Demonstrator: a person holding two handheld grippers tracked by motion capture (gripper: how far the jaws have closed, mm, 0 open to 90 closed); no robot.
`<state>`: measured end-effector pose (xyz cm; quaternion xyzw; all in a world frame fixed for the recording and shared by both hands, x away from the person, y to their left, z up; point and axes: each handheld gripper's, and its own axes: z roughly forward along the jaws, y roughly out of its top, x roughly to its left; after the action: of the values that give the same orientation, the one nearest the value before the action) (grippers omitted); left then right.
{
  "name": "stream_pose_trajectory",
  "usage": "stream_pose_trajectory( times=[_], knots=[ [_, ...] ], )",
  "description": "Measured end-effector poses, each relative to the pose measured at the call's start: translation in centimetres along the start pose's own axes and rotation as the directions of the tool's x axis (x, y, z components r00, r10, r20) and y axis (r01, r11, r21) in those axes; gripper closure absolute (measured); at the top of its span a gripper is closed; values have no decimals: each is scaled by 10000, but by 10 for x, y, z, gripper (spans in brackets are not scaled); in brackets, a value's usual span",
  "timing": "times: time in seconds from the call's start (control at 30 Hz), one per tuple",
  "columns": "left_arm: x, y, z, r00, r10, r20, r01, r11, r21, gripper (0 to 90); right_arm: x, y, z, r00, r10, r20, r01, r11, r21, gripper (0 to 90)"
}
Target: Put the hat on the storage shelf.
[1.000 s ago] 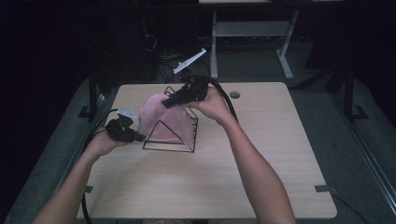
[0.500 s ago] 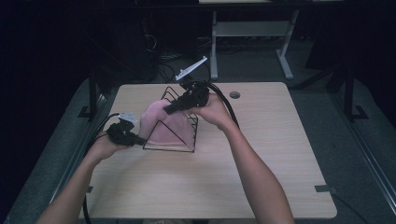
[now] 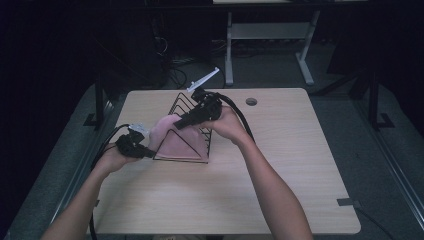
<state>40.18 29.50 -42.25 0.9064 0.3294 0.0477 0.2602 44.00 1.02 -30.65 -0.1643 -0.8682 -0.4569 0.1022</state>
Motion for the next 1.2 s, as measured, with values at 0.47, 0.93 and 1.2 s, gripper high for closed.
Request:
stream_pose_trajectory(
  times=[0.47,0.93,1.2],
  knots=[
    [3,-2,10,9997,26,-245,-15,9990,447,774,-2,-12,0,9999,-16,-150,14,9999,-112,782],
    [1,-2,10,9995,247,-178,-236,9980,592,844,-2,-12,-1,9999,97,-103,-99,9998,-195,760],
    [1,-2,4,9994,180,-286,-167,9988,470,758,-3,-19,-9,9998,155,-160,-163,9986,-504,678]
  ],
)
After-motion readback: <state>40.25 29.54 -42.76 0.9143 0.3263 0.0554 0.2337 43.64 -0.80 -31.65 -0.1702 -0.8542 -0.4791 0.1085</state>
